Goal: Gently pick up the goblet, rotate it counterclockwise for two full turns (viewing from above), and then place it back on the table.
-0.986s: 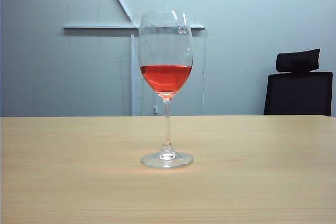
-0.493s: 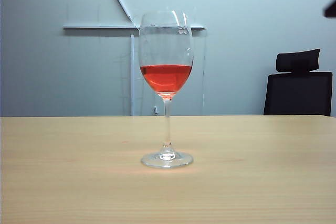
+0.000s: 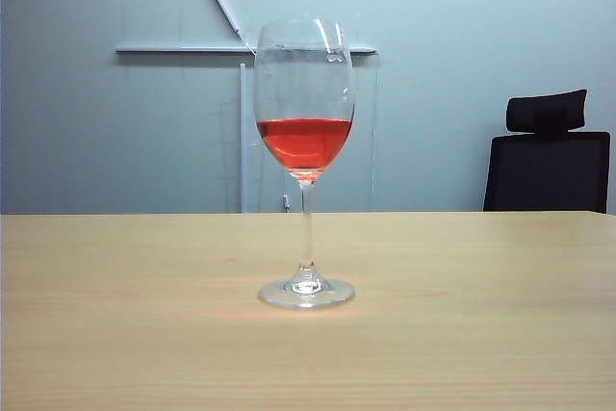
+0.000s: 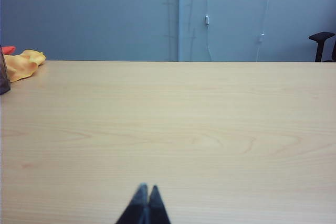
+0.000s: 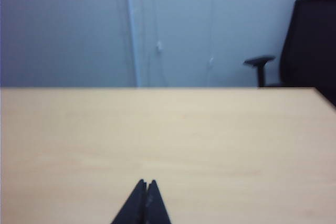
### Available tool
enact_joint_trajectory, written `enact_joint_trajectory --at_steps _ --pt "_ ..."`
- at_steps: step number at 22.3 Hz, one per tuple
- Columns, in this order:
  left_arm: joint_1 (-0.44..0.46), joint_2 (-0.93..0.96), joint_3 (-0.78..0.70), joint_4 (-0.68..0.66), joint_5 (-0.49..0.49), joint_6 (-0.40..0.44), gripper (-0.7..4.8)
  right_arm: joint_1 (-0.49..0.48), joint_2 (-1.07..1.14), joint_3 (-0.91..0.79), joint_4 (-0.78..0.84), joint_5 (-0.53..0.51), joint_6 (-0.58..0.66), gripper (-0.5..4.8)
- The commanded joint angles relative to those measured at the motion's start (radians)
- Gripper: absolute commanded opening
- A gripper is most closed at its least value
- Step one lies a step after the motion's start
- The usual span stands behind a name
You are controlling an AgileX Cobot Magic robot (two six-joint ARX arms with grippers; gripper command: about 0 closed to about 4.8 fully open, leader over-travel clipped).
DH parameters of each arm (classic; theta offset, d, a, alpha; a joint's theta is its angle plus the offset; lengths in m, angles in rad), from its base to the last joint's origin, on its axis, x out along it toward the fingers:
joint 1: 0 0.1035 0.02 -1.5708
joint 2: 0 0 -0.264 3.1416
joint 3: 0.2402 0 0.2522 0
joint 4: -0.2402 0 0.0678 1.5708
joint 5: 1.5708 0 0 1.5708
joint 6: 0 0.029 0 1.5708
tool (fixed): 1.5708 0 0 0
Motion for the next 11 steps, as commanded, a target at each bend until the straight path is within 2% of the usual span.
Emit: enact_joint_trajectory --at_steps 1,11 --pt "-0.001 0.002 0.003 0.011 -0.003 0.0 -0.05 -0.04 -0.031 -0.005 -0.014 -0.006 0.004 -0.06" --pt "-0.001 0.002 0.003 0.012 -0.003 0.0 -0.05 -0.086 -0.031 -0.005 -0.023 0.003 0.003 -0.05"
